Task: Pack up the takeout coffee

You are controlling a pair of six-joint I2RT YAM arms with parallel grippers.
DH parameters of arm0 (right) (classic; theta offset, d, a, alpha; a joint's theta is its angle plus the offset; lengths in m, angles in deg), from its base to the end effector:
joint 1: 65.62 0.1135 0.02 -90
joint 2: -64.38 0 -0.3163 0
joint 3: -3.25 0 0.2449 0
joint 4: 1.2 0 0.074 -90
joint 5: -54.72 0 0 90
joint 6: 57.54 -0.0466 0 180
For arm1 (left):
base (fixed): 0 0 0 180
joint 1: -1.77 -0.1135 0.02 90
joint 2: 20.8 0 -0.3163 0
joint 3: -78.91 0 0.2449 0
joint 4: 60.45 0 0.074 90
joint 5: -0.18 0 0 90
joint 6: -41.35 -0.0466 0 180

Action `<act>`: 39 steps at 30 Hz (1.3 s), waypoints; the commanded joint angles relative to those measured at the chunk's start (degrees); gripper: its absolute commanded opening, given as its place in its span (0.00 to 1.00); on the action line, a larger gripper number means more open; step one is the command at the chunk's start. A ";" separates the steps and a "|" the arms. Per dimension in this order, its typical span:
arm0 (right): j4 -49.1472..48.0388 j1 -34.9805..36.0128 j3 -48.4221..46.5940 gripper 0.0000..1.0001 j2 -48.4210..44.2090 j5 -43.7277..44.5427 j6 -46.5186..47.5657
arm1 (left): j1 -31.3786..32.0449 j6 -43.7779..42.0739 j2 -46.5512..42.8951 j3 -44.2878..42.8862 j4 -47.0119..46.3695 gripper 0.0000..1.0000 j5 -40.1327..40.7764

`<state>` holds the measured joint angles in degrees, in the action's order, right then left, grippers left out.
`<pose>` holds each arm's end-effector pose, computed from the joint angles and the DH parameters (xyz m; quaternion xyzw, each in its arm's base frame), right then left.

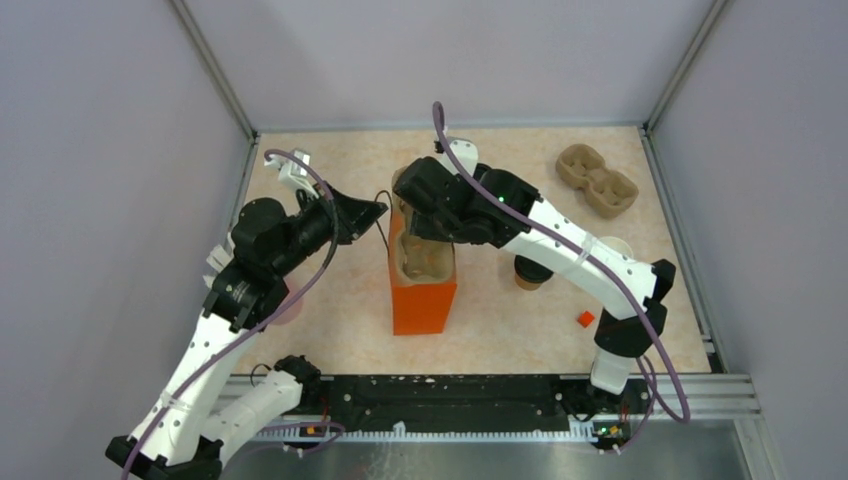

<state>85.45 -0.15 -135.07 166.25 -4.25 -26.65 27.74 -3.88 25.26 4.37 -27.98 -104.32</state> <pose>0.1692 0.3130 0.4810 0.0406 0.9097 0.1734 0.3752 0.1159 -0.0694 0.4497 -0.0336 0.7298 -0.4669 0.4983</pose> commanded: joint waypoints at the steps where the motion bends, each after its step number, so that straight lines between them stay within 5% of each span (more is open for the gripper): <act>1: 3.28 0.62 -0.65 0.24 0.15 3.12 -2.37 | 0.11 -1.35 -1.78 0.92 -0.42 0.00 -0.75; 39: 0.19 0.88 6.11 0.24 6.32 -0.05 4.19 | 0.06 -1.55 -6.00 3.78 3.45 0.00 0.18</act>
<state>85.86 0.00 -128.95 171.16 -5.50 -23.61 27.74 -4.84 20.13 7.93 -25.10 -104.32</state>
